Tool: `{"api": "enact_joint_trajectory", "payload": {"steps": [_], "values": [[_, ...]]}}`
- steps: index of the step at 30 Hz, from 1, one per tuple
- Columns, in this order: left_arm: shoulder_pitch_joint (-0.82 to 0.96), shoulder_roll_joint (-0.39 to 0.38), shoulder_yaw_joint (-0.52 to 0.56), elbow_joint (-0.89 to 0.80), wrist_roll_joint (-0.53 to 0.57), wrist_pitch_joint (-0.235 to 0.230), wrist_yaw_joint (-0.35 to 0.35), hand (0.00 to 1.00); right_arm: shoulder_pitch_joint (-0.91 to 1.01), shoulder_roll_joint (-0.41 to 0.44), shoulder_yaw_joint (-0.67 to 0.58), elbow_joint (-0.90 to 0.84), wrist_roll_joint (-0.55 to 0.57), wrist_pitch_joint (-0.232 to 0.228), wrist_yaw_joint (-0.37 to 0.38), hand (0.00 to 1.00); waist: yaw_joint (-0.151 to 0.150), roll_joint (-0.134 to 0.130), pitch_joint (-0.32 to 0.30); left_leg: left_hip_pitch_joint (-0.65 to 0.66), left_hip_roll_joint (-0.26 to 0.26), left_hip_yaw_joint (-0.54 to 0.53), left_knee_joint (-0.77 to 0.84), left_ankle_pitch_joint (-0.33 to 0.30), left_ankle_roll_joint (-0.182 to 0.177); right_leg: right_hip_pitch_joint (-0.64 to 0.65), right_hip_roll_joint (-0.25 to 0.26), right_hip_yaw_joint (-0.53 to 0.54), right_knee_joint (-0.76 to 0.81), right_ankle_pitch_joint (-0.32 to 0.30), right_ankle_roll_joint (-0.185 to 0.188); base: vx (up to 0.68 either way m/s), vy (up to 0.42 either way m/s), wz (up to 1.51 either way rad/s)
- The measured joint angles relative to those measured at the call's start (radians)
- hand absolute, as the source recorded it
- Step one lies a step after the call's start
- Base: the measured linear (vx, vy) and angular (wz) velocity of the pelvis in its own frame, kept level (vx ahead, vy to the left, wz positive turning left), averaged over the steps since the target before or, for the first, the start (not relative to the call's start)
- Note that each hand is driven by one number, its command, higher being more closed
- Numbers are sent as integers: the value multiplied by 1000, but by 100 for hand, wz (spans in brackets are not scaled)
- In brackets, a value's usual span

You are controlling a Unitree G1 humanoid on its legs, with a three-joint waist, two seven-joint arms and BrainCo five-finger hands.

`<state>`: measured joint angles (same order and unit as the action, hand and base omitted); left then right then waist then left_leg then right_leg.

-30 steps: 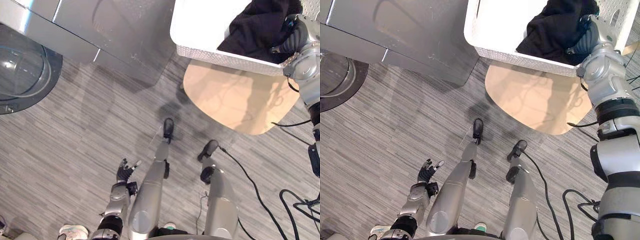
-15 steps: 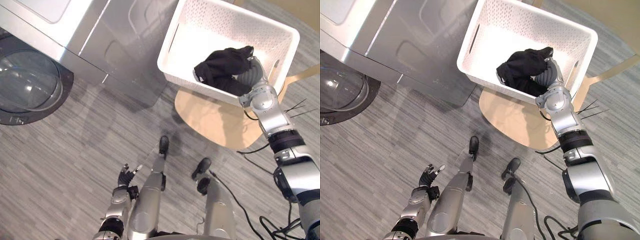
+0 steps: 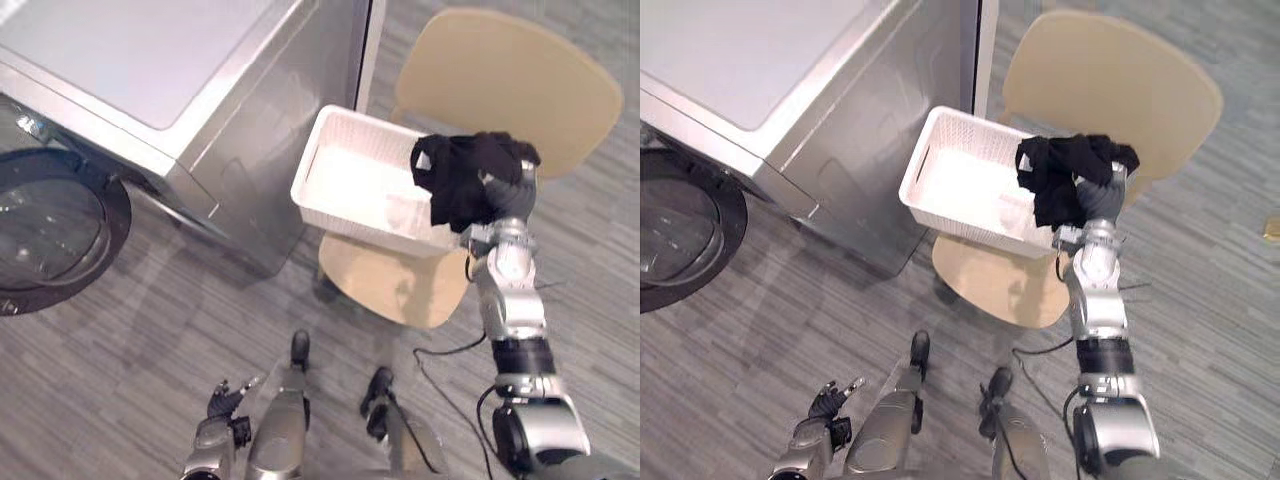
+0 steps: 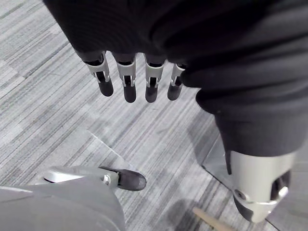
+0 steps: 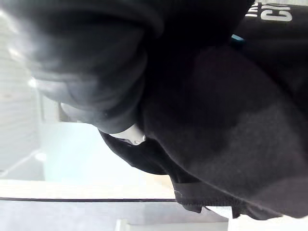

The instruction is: Pick up the laundry basket with both hands and put the clothes into the washing machine.

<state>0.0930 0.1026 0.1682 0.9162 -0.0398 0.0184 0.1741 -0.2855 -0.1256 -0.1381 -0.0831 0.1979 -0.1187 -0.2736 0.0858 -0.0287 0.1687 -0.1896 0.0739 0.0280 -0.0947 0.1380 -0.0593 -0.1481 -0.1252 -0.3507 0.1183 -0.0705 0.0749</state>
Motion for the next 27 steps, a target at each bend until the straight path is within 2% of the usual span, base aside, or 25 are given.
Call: {"api": "enact_joint_trajectory", "payload": {"steps": [2, 7, 9, 11, 12, 13, 14, 15, 17, 18, 21, 22, 23, 24, 25, 26, 27], "values": [[21, -1, 0, 2, 15, 0, 0, 0, 34, 12, 2, -54, 6, -20, 30, 100, -17, -1, -27, 27, -3, 2, 0, -9, 1, 36, 2, 1, -25, 6, 4, 86, 14, -6], [38, 3, 0, 7, 15, 0, 0, 0, 77, 24, 16, -118, 38, -34, 83, 100, -17, -12, -47, 79, -3, 29, 0, -11, 1, 77, 3, 29, -35, 12, 3, 54, 8, -18], [40, 2, -1, 2, 15, -1, -1, 0, 90, 28, 26, -126, 36, -35, 92, 100, -19, -11, -47, 91, -3, 25, 1, -11, 1, 64, 3, 48, 14, 8, 4, -8, 14, -10], [30, 1, 0, -2, 18, -1, -2, 0, 109, 29, 18, -146, 20, -35, 96, 100, -27, -10, -46, 82, -2, 2, 11, -19, 13, 51, 4, 72, 63, -6, 25, -33, 12, 35], [11, 1, 2, -4, 28, -2, -2, 0, 122, 33, 13, -173, -3, -35, 96, 100, -28, -9, -45, 57, 5, -12, 22, -20, 16, 43, 3, 118, 113, -43, 52, -32, 3, 62], [5, 4, 4, -7, 34, -5, -1, 0, 121, 41, 11, -181, -15, -36, 92, 100, -29, -10, -45, 49, 5, -24, 30, -20, 16, 21, -9, 151, 194, -95, 35, -28, -27, 79], [4, 5, 23, -28, 35, -7, 0, 0, 120, 54, 12, -185, -33, -41, 80, 100, -27, -18, -47, 37, -3, -47, 57, -19, 15, 15, -21, 185, 328, -140, 41, -30, -78, 75], [5, 0, 44, -44, 34, -7, 2, 0, 118, 63, 26, -185, -51, -44, 77, 100, -15, -30, -56, 8, -14, -57, 94, -20, 15, 40, -19, 216, 350, -162, 50, -55, -114, 67], [5, -7, 68, -79, 31, -14, 8, 0, 84, 63, 57, -185, -53, -51, 70, 100, 12, -36, -61, -62, -17, -59, 154, -20, 14, 64, -6, 239, 240, -201, 37, -150, -182, 34], [9, -31, 77, -100, 29, -20, 16, 0, 56, 61, 76, -186, -53, -52, 64, 100, 33, -17, -56, -101, -4, -63, 173, -11, 2, 78, 15, 228, 165, -225, 13, -208, -188, 20], [63, -111, 54, -149, -1, -23, 27, 0, 82, 48, 89, -188, -54, -52, 49, 100, 31, 81, -58, -122, 47, -110, 122, 8, -7, 70, 81, 143, 176, -196, -26, -268, -146, 57], [72, -118, 41, -156, -10, -23, 27, 0, 88, 40, 90, -188, -54, -51, 48, 100, 28, 90, -62, -117, 58, -86, 91, -13, -2, 68, 88, 120, 168, -185, -42, -246, -107, 90], [73, -120, 16, -170, -18, -23, 24, 0, 84, 31, 87, -188, -59, -51, 44, 100, 18, 70, -61, -121, 54, -17, 69, -119, 47, 69, 56, 81, 125, -164, -62, -174, -59, 82], [75, -123, 10, -185, -17, -24, 23, 0, 78, 31, 87, -188, -64, -51, 45, 100, 10, 62, -55, -137, 44, -4, 105, -117, 52, 64, 41, 64, 119, -155, -66, -196, -88, 86], [84, -122, -1, -203, -17, -27, 21, 0, 74, 28, 87, -189, -68, -51, 49, 100, 8, 48, -56, -164, 27, 3, 245, -116, 53, 53, 13, 51, 119, -139, -70, -133, -114, 51], [91, -122, -1, -215, -17, -26, 21, 0, 75, 21, 88, -189, -72, -51, 53, 100, 8, 52, -58, -160, 22, 4, 369, -120, 56, 49, 7, 47, 116, -126, -71, -138, -113, 31], [110, -121, -1, -248, -18, -27, 22, 0, 78, 18, 99, -189, -73, -51, 60, 100, 7, 57, -61, -127, 32, 11, 494, -153, 61, 46, 12, 45, 116, -118, -71, -84, -53, 26]]}}
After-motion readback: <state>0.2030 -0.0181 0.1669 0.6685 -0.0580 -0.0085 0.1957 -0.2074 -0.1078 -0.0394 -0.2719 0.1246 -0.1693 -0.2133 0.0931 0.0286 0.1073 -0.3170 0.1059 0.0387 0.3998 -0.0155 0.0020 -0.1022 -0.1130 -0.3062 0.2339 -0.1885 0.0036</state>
